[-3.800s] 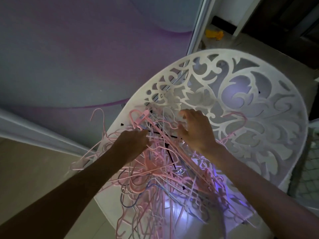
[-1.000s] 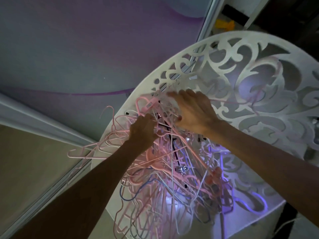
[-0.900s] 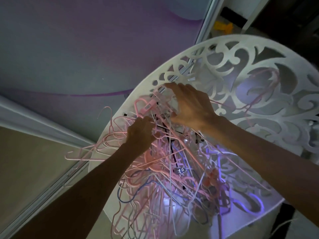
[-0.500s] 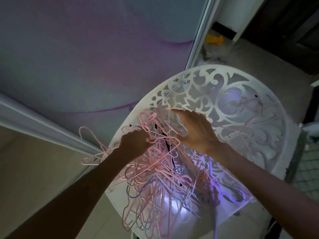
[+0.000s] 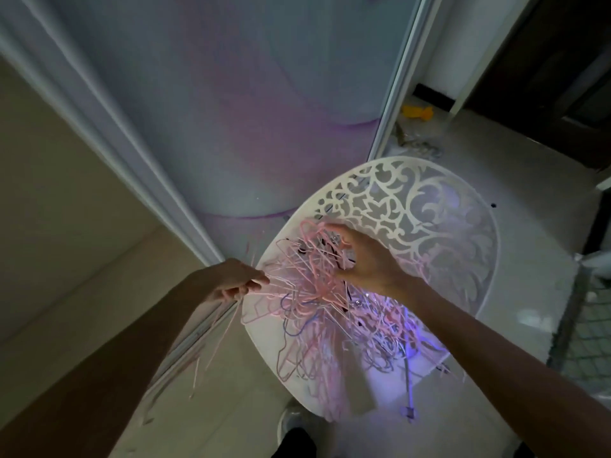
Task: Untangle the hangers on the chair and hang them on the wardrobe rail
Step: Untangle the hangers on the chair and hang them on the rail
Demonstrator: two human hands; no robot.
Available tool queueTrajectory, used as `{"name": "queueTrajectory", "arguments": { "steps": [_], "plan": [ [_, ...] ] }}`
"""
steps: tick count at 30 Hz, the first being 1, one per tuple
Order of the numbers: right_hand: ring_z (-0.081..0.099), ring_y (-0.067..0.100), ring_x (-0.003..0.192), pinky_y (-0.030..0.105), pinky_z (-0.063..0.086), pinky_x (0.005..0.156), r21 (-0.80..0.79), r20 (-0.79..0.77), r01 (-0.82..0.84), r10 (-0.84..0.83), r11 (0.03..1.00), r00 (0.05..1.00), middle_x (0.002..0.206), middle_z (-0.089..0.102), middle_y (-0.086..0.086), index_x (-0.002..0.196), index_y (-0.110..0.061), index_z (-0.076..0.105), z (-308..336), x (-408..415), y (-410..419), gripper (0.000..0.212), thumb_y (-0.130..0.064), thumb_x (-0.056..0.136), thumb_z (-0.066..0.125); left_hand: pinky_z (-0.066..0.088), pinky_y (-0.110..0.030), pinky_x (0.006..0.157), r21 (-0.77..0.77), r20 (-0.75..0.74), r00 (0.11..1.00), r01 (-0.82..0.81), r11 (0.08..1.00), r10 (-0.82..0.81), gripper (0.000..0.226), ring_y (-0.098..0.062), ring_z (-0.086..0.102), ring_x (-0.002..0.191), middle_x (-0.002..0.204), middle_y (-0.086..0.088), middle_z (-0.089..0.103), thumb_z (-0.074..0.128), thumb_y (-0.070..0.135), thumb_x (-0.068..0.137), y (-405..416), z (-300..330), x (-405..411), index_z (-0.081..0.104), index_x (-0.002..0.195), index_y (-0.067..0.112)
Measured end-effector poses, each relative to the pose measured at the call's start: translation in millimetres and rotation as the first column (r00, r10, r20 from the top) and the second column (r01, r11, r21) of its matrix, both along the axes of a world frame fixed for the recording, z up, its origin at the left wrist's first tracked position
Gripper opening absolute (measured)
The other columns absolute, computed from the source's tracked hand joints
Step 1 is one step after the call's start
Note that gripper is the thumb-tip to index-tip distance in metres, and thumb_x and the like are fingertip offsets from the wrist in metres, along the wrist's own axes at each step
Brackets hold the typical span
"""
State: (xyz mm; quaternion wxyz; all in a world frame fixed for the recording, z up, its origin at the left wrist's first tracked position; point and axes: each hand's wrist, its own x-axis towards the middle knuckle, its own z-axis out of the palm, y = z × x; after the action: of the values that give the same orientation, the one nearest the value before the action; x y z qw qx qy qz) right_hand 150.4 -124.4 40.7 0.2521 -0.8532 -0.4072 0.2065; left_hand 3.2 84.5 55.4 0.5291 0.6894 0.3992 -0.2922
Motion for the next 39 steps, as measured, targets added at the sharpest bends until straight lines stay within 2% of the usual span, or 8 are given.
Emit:
{"name": "queueTrajectory", "arguments": {
  "steps": [7,10,14,21,27,32,35,39],
  "plan": [
    [0.058,0.012,0.097,0.032,0.046,0.089,0.033,-0.027,-0.242,0.243,0.970,0.970,0.112,0.063,-0.001,0.135,-0.036,0.042,53.0,-103.4,1.4,0.080,-0.023,0.063,0.073,0.021,-0.010,0.026,-0.312,0.162,0.855,-0.429,0.848,0.492,0.054,0.000,0.038,0.030,0.102,-0.010,0.068,0.038,0.050,0.095,-25.5,62.4,-95.9,0.063,0.104,0.003],
    [0.059,0.013,0.099,0.029,0.047,0.088,0.010,-0.043,-0.344,0.345,0.939,0.938,0.109,0.063,-0.003,0.135,-0.040,0.041,79.1,-143.9,-1.6,0.081,-0.019,0.064,0.073,0.018,-0.010,0.029,-0.267,0.257,0.859,-0.377,0.887,0.443,0.049,0.000,0.034,0.034,0.097,-0.004,0.072,0.045,0.050,0.092,-49.5,96.3,-137.2,0.064,0.102,0.007],
    [0.054,0.008,0.099,0.021,0.042,0.081,0.031,-0.101,-0.413,0.414,0.910,0.905,0.103,0.057,-0.007,0.135,-0.038,0.042,121.5,-192.2,-3.7,0.080,-0.011,0.067,0.075,0.020,-0.014,0.039,0.032,0.378,0.871,-0.351,0.936,0.314,0.030,-0.006,0.033,0.051,0.093,-0.001,0.068,0.061,0.041,0.086,-70.4,131.1,-200.3,0.074,0.094,0.015],
    [0.049,0.010,0.120,0.029,0.042,0.101,0.157,-0.003,-0.470,0.476,0.869,0.879,0.132,0.054,-0.006,0.138,-0.038,0.039,178.3,-260.9,10.1,0.079,-0.022,0.071,0.078,0.018,-0.009,0.034,0.103,0.607,0.647,-0.640,0.762,0.461,0.026,-0.007,0.034,0.058,0.068,0.011,0.055,0.053,0.032,0.093,-87.5,186.7,-280.4,0.071,0.102,0.015],
    [0.059,0.029,0.107,0.033,0.044,0.088,0.304,0.047,0.055,-0.073,0.951,0.996,0.114,0.063,0.010,0.116,-0.010,0.057,211.5,-272.7,18.1,0.032,-0.021,0.086,0.063,0.015,-0.010,0.031,0.109,0.594,0.640,-0.665,0.739,0.488,0.020,-0.002,0.030,0.026,0.036,0.013,0.043,0.057,0.027,0.091,-45.7,233.3,-364.3,0.067,0.075,0.023],
    [0.032,0.031,0.138,0.045,0.028,0.113,-0.202,-0.134,0.046,-0.074,0.978,0.988,0.152,0.027,0.015,0.146,-0.006,0.018,217.0,-304.8,69.5,0.105,-0.074,0.073,0.052,0.014,-0.012,0.034,0.121,0.587,0.675,-0.618,0.776,0.446,0.019,-0.003,0.026,0.030,0.047,0.013,0.039,0.055,0.033,0.092,0.2,261.7,-433.6,0.070,0.093,0.022],
    [0.016,0.024,0.145,0.040,0.018,0.118,-0.158,-0.253,-0.068,0.027,0.985,0.967,0.158,0.009,0.006,0.150,-0.012,0.006,220.4,-346.2,103.5,0.105,-0.072,0.075,0.049,0.014,-0.014,0.040,0.061,0.625,0.657,-0.580,0.813,0.421,0.021,-0.003,0.027,0.039,0.060,0.012,0.041,0.052,0.035,0.093,30.7,276.5,-472.8,0.070,0.095,0.024],
    [0.018,0.021,0.144,0.036,0.018,0.115,0.024,-0.394,-0.102,0.103,0.995,0.914,0.158,0.011,0.002,0.151,-0.016,0.004,233.6,-394.1,147.8,0.090,-0.068,0.085,0.037,0.014,-0.014,0.039,-0.009,0.644,0.638,-0.546,0.838,0.423,0.023,-0.003,0.025,0.039,0.050,0.012,0.038,0.049,0.031,0.094,64.8,294.6,-507.4,0.069,0.095,0.020]
  ]
}}
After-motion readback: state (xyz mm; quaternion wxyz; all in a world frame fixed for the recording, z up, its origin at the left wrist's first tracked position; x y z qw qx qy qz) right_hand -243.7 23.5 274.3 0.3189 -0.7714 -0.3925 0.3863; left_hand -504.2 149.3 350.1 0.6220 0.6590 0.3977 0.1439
